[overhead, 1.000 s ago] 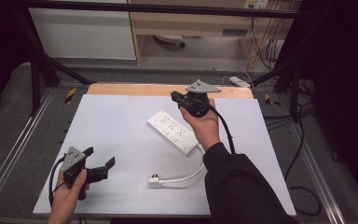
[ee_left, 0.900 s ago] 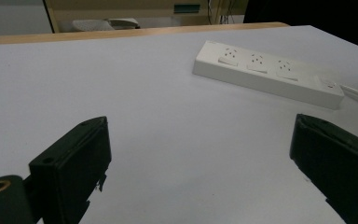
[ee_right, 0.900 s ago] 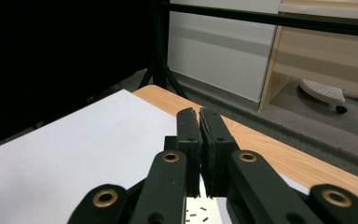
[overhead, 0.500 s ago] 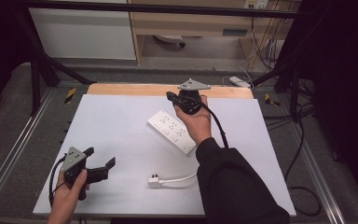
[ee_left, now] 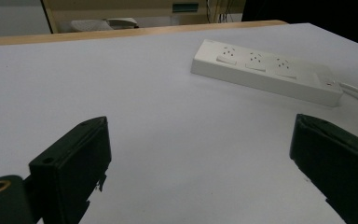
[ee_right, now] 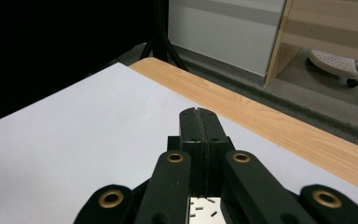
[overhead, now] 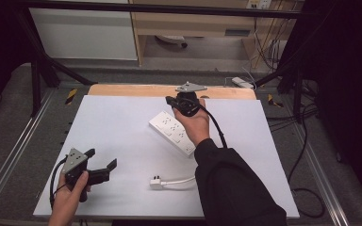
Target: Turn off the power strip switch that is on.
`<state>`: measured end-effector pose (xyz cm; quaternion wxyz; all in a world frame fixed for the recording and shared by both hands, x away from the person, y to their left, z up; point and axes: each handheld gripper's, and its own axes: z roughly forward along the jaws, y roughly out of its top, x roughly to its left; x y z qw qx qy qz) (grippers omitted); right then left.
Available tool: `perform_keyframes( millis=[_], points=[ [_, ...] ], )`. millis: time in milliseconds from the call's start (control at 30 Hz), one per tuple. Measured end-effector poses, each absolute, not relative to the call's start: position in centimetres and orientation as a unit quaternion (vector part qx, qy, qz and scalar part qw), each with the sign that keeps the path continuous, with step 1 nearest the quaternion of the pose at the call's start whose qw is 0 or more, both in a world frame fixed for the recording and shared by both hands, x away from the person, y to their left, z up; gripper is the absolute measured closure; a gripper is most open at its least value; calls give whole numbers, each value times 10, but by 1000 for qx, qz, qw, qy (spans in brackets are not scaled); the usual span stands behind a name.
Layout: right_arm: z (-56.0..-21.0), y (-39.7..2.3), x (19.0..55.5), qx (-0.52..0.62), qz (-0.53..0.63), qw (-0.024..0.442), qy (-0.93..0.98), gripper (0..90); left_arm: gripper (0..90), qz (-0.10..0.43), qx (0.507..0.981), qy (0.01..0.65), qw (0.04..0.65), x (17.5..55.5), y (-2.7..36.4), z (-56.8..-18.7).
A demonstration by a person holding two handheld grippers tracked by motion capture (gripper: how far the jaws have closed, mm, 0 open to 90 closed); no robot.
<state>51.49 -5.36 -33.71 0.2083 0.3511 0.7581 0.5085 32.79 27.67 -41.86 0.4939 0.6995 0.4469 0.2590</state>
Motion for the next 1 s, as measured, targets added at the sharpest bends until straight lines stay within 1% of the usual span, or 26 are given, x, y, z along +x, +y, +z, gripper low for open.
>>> perform_keyframes(
  millis=[567, 1000],
  points=[
    [-352, -29, 520, 344, 492, 197, 775, 900, 52, 260, 703, 444, 491, 328, 276, -418],
    [-362, -21, 521, 344, 483, 190, 783, 900, 51, 259, 704, 443, 491, 328, 276, -418]
  ],
)
